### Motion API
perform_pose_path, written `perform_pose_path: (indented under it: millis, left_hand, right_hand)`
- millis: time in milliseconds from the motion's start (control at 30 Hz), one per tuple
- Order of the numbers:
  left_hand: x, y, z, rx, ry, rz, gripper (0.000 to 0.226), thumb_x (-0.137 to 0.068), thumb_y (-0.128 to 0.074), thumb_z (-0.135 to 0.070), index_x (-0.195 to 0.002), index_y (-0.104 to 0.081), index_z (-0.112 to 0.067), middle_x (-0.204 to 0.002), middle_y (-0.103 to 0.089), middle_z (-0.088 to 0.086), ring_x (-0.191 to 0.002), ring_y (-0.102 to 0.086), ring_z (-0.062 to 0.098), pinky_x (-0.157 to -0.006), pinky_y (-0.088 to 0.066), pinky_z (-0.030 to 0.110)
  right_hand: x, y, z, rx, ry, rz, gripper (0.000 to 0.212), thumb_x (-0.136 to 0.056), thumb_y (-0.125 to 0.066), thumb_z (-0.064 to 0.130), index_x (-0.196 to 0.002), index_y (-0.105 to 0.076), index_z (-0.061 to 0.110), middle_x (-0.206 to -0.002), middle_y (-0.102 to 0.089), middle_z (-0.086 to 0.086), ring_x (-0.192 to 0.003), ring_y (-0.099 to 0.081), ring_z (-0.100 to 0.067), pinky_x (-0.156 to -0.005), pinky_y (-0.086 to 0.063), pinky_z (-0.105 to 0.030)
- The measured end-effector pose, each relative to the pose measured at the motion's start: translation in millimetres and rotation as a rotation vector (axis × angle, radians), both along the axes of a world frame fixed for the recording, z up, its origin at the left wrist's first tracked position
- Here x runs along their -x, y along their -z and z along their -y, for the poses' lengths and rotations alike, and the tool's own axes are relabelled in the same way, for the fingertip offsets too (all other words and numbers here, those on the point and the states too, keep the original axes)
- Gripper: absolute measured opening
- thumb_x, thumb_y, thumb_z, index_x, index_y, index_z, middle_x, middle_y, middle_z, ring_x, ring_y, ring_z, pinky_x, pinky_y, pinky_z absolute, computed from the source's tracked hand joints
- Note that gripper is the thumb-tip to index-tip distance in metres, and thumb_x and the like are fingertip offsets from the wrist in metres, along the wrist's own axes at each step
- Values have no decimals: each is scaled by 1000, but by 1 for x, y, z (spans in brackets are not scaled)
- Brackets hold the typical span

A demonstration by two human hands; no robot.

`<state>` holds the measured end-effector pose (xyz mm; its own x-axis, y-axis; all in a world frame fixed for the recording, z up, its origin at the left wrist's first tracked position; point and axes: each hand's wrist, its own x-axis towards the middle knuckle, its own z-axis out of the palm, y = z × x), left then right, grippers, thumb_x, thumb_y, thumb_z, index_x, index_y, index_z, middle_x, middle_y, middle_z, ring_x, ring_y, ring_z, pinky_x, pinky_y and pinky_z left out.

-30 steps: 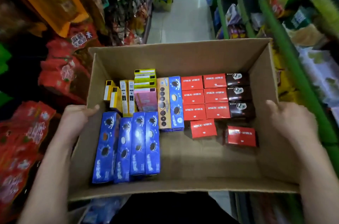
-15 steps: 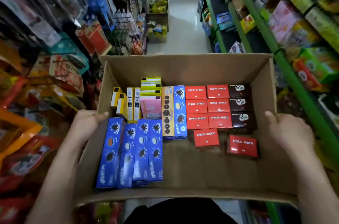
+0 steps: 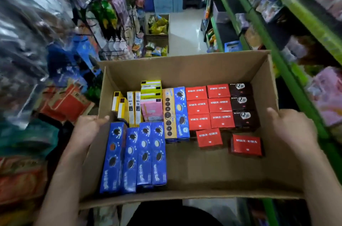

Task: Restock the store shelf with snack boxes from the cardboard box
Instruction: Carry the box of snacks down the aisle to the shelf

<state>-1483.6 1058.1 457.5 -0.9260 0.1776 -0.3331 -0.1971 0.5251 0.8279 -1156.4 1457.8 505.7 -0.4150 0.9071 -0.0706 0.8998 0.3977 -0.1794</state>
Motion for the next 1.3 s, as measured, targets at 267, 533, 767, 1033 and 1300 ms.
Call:
perform_pose_path:
  millis: [267,533,767,1033,1300]
  left_hand:
    - [169,2,-128,-11,0,-5,33,-85,-74,-19,-56,-64,-8,-53,-63,7,-53,-58,23,-61,-43,35]
    - [324,1,-269,141,-11,-43,41,-87,-73,-15,-58,-46,-7,-58,-42,9,-57,-41,19,-48,-27,28]
    - [419,4,-392,204,-155,-4,28,-86,-74,-18,-62,-64,-8,-47,-51,-4,-54,-48,18,-57,-35,32]
    - [510,15,-468,230,-321,-15,27,-89,-70,-26,-76,-68,-2,-73,-65,11,-75,-60,30,-75,-49,41]
    - [572,69,-510,263,-509,131,36,-91,-67,-35,-65,-62,-10,-65,-58,6,-64,-55,24,-59,-38,33]
  right_hand:
    - [170,5,-128,-41,15,20,55,-101,-41,47,-94,-67,-1,-97,-65,-33,-91,-62,-48,-76,-46,-46]
    - [344,22,-285,-2,-86,93,55,-102,-36,50,-99,-68,5,-99,-66,-27,-96,-61,-43,-76,-44,-43]
    - [515,26,-441,48,-213,70,53,-103,-39,42,-97,-67,-2,-97,-65,-31,-95,-61,-46,-76,-44,-44]
    - [707,25,-547,-18,-300,116,54,-102,-33,53,-94,-64,10,-80,-61,-17,-81,-60,-38,-77,-53,-49]
    - [871,32,-608,-15,-550,239,58,-102,-35,49,-96,-69,2,-101,-67,-29,-97,-61,-46,-83,-50,-49]
